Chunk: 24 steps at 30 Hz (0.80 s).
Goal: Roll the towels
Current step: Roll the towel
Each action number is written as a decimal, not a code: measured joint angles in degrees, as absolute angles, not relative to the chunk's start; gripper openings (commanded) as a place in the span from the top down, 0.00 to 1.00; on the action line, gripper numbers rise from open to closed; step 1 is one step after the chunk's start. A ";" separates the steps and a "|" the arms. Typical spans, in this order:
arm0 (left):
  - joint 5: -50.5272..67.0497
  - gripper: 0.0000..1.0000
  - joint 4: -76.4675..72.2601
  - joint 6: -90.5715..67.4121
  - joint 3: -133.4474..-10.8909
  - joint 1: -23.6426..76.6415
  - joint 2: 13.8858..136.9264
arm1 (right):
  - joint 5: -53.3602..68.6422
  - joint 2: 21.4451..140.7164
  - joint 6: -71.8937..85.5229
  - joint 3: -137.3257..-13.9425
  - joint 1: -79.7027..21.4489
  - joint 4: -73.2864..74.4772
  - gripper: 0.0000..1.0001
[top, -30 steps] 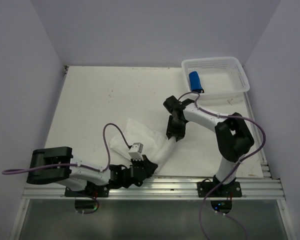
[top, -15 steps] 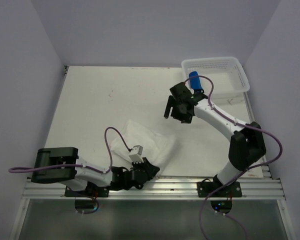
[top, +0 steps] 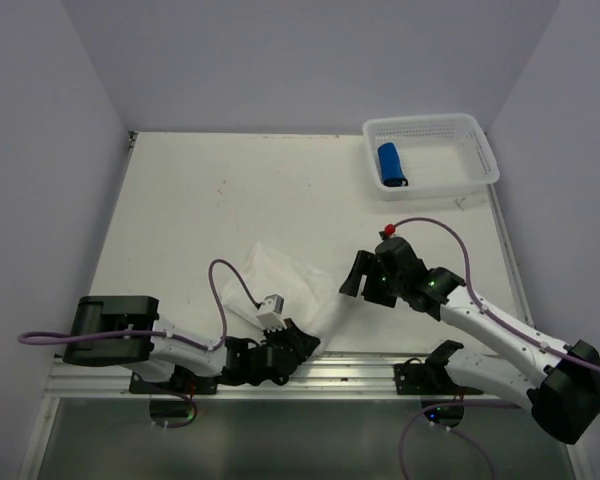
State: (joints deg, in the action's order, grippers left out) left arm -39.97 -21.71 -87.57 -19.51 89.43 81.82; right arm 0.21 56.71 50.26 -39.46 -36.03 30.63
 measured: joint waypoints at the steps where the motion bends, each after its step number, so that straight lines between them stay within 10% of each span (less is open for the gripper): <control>1: -40.27 1.00 -21.45 -87.74 -19.66 89.65 81.87 | 0.75 56.71 50.85 -37.67 -37.69 29.76 0.25; 20: -45.41 1.00 -15.31 -93.95 -21.19 94.72 82.04 | -0.32 41.47 59.16 -20.60 -46.87 14.52 0.25; 24: -45.78 1.00 -14.76 -94.11 -21.47 94.96 82.19 | -0.78 39.75 59.31 -19.94 -46.87 14.37 0.38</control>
State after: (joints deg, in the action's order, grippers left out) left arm -45.78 -14.76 -94.11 -21.47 94.96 82.19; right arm -0.78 39.75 59.31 -19.94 -46.87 14.37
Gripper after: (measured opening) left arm 0.196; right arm 0.702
